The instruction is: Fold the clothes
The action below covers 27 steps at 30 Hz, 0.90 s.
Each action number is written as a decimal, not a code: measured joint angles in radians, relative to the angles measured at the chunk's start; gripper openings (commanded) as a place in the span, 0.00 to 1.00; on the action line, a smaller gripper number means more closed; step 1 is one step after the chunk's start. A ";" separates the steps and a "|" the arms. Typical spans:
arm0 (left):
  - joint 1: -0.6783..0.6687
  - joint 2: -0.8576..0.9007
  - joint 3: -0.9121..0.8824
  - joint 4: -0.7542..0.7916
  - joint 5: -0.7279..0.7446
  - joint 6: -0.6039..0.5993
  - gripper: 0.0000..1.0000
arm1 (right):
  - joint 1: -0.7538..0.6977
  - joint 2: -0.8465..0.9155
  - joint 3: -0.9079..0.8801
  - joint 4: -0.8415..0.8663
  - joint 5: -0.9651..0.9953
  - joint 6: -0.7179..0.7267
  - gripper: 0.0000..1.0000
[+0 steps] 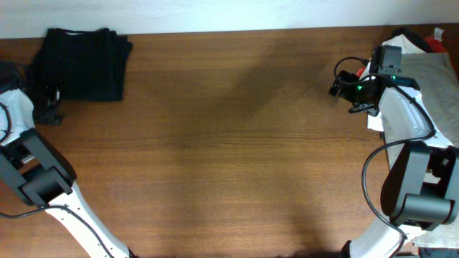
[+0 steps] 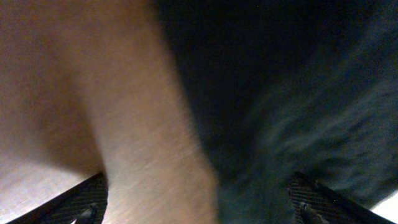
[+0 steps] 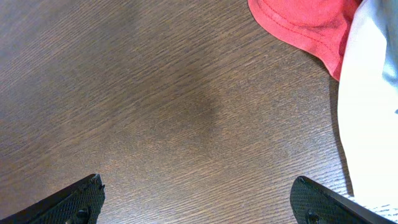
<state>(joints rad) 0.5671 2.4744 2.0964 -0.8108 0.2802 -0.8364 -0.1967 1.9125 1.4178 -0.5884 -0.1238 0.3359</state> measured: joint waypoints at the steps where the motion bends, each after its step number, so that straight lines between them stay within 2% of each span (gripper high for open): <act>1: 0.000 -0.012 -0.012 -0.018 -0.015 0.017 0.00 | 0.000 0.000 0.000 -0.001 0.000 0.001 0.99; 7: -0.045 -0.031 -0.032 -0.006 -0.071 0.149 0.00 | 0.000 0.000 0.000 -0.001 0.000 0.001 0.99; 12: -0.073 -0.043 -0.032 -0.047 -0.109 0.186 0.01 | 0.000 0.000 0.000 0.000 0.000 0.001 0.99; 14: -0.072 -0.106 -0.042 -0.122 -0.115 0.198 0.01 | 0.000 0.000 0.000 0.000 0.000 0.001 0.99; 19: -0.072 -0.437 -0.043 -0.430 -0.034 0.266 0.01 | 0.000 0.000 0.000 -0.001 0.000 0.001 0.99; 23: -0.085 -0.674 -0.043 -0.698 0.146 0.526 0.01 | 0.000 0.000 0.000 0.002 0.000 0.000 0.99; 27: -0.202 -0.851 -0.045 -0.871 0.185 0.669 0.01 | 0.000 0.000 0.000 -0.001 0.000 0.001 0.99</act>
<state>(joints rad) 0.3653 1.6230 2.0510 -1.6814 0.4652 -0.1677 -0.1967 1.9125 1.4178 -0.5892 -0.1238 0.3370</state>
